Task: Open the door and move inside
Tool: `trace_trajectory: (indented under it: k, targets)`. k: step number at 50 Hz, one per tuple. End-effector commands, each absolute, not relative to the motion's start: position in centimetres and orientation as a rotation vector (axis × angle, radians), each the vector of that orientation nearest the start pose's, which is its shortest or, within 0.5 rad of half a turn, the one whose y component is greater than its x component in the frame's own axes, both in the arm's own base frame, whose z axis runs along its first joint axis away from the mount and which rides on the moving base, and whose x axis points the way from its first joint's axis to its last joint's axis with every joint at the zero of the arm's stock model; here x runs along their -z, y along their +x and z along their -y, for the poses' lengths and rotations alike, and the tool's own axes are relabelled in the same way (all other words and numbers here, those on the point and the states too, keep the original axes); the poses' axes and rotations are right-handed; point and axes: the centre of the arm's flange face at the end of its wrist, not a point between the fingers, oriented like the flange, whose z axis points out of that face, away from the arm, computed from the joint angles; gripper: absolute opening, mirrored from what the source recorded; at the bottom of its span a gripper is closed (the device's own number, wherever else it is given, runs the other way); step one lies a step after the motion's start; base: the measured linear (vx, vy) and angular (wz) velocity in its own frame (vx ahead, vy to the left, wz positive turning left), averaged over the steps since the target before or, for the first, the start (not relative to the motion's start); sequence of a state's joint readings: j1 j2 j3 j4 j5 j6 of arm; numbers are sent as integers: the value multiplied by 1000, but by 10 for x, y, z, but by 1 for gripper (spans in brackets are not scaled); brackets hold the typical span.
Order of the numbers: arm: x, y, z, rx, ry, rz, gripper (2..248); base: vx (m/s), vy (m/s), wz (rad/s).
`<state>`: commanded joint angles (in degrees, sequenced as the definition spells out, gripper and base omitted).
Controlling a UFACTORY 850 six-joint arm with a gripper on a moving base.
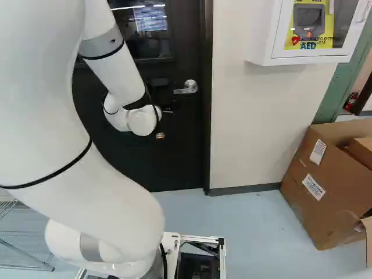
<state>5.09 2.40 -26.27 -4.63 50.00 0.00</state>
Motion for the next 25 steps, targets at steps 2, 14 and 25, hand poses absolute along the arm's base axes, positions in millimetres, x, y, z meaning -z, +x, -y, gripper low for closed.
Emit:
trace_trajectory:
  k: [2,14,25]
  targets:
    - [-436,405,-42,1949,-2362,227,247,0,0,0]
    - [-448,404,-42,1984,-2333,226,247,0,0,0]
    - [-459,404,-42,2015,-2306,225,247,0,0,0]
